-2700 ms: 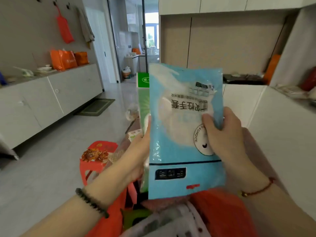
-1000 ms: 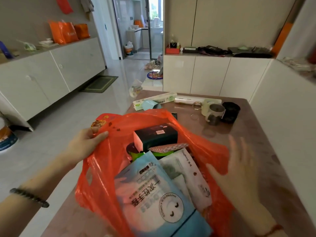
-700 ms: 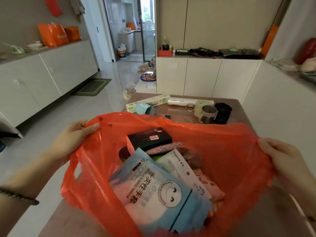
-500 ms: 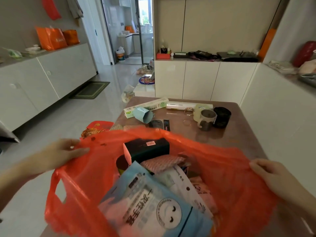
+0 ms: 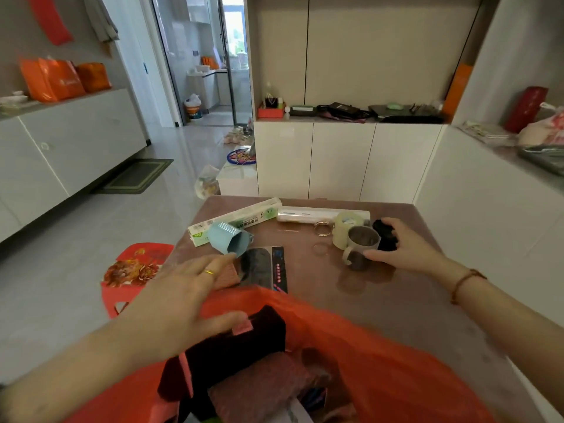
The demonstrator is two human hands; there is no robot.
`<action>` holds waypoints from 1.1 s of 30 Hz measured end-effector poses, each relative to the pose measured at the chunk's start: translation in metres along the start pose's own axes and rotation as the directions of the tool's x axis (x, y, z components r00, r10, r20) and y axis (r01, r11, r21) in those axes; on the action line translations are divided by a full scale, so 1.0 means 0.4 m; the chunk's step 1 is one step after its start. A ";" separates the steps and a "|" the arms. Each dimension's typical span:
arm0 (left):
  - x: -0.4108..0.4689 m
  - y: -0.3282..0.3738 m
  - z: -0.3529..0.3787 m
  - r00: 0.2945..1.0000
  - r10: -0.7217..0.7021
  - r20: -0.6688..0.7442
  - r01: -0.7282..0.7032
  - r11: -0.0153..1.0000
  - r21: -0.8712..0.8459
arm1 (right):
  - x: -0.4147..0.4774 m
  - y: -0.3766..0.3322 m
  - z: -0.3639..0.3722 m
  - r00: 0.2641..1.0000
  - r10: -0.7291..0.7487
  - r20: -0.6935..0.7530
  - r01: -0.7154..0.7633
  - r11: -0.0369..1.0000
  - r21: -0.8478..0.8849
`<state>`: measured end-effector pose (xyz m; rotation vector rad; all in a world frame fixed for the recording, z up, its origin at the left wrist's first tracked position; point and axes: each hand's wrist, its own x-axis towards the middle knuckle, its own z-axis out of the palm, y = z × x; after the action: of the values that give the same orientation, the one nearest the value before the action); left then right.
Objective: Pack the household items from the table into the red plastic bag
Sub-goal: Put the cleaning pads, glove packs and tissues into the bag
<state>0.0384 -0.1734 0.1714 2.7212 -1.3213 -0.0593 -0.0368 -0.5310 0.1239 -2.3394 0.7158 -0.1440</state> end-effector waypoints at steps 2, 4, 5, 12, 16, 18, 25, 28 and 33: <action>0.075 0.027 0.033 0.999 0.024 0.027 -0.025 1.000 0.018 | 0.116 0.033 0.065 0.999 0.015 0.048 -0.008 0.988 -0.155; 0.140 0.045 0.059 0.995 0.048 0.087 -0.052 0.998 0.045 | 0.208 0.065 0.116 0.998 0.042 0.043 -0.027 0.953 -0.302; 0.166 0.050 0.071 0.991 0.060 0.119 -0.067 0.996 0.053 | 0.248 0.081 0.137 0.998 0.057 0.026 -0.044 0.933 -0.357; 0.219 0.056 0.126 0.896 0.250 0.367 -0.224 0.968 -0.113 | 0.378 0.138 0.232 0.994 0.047 -0.097 -0.093 0.823 -0.560; 0.202 0.046 0.150 0.842 0.344 0.415 -0.351 0.934 -0.062 | 0.361 0.116 0.233 1.000 -0.015 -0.019 -0.001 0.767 -0.641; 0.195 0.036 0.162 0.858 0.341 0.384 -0.363 0.932 -0.016 | 0.323 0.107 0.223 0.998 -0.049 -0.028 0.021 0.785 -0.619; 0.224 0.026 0.162 0.988 0.148 0.040 -0.143 0.985 -0.101 | -0.072 -0.138 0.047 0.889 -0.186 -0.418 0.397 0.766 0.505; 0.245 0.040 0.151 0.998 0.025 -0.055 -0.039 0.965 -0.261 | -0.340 -0.204 0.041 0.845 -0.518 -0.133 0.451 0.557 0.697; 0.233 0.095 0.107 0.990 -0.030 -0.140 -0.029 0.916 -0.401 | -0.490 -0.109 0.149 0.785 -0.564 0.256 0.579 0.815 0.020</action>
<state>0.0627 -0.2735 0.1350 2.3311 -1.1232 -0.1192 -0.1652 -0.3653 0.1234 -2.5041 -0.1406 -0.0884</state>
